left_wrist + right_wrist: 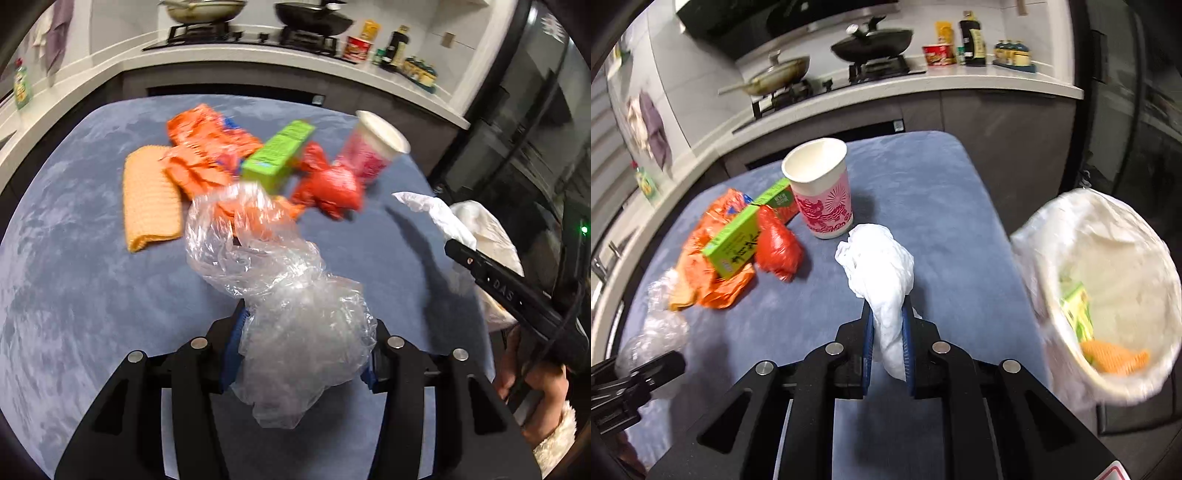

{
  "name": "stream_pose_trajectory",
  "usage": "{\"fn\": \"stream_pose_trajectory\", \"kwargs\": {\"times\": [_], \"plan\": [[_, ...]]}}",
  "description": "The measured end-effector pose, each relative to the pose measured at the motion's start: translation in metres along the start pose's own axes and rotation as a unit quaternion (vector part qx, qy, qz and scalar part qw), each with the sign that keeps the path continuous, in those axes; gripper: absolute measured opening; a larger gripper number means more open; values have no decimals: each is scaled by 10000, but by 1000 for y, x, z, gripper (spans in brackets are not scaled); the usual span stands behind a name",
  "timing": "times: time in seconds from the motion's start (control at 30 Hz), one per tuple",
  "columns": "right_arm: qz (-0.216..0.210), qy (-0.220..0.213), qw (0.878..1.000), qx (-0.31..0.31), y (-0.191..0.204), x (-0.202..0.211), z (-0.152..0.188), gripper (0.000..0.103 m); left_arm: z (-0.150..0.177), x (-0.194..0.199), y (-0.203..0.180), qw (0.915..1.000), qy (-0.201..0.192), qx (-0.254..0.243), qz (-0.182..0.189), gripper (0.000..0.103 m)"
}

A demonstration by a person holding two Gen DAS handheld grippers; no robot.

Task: Collect trash
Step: 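Carry the plastic wrap and tissue over the bin with both tools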

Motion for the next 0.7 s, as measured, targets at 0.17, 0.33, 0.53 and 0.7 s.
{"fn": "stream_pose_trajectory", "kwargs": {"times": [0.17, 0.33, 0.53, 0.7], "plan": [[4, -82, 9997, -208, -23, 37, 22, 13, 12, 5, -36, 9992, 90, -280, 275, 48], [214, -81, 9981, -574, -63, 65, 43, 13, 24, -2, -83, 9953, 236, -792, 512, 48], [618, -229, 9922, -1055, -119, 92, 50, 14, 25, -17, -139, 9865, 326, -1361, 847, 48], [897, -429, 9851, -1402, -162, 104, 42, 15, 19, -36, -184, 9752, 416, -1817, 1189, 48]]}}
Point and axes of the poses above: each gripper's, at about its wrist camera, not at the fingertips, and x roughly against the way its jaws point, y to its left, z to its underside, the point moved 1 cm from there along -x, roughly the way its jaws point, and after that the axes turned 13 degrees about z, right-handed, at the moved point
